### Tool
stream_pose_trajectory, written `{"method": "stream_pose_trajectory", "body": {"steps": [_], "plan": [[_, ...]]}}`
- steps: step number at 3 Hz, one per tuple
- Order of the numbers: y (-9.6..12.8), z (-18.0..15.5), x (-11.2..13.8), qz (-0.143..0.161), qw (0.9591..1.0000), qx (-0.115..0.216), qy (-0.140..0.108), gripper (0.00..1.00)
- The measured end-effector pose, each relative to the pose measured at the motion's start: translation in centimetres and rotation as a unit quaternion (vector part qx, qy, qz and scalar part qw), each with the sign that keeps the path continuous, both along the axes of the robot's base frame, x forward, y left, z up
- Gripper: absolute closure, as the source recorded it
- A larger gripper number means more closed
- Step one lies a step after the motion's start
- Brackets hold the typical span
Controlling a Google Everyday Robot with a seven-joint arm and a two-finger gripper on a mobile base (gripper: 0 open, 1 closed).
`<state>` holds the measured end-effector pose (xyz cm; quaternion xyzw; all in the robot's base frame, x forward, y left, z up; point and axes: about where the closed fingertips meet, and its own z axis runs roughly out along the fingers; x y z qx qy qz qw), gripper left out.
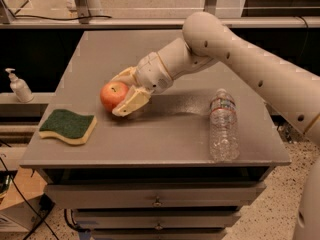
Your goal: Move apple near sponge
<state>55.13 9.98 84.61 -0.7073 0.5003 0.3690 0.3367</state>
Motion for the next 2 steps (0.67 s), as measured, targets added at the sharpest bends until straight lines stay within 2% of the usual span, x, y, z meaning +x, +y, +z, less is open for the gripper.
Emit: {"method": "stream_pose_trajectory", "body": {"steps": [1, 2], "plan": [[0.2, -0.05, -0.08, 0.002, 1.0, 0.0, 0.001, 0.0], [0.21, -0.06, -0.09, 0.002, 1.0, 0.0, 0.001, 0.0]]}}
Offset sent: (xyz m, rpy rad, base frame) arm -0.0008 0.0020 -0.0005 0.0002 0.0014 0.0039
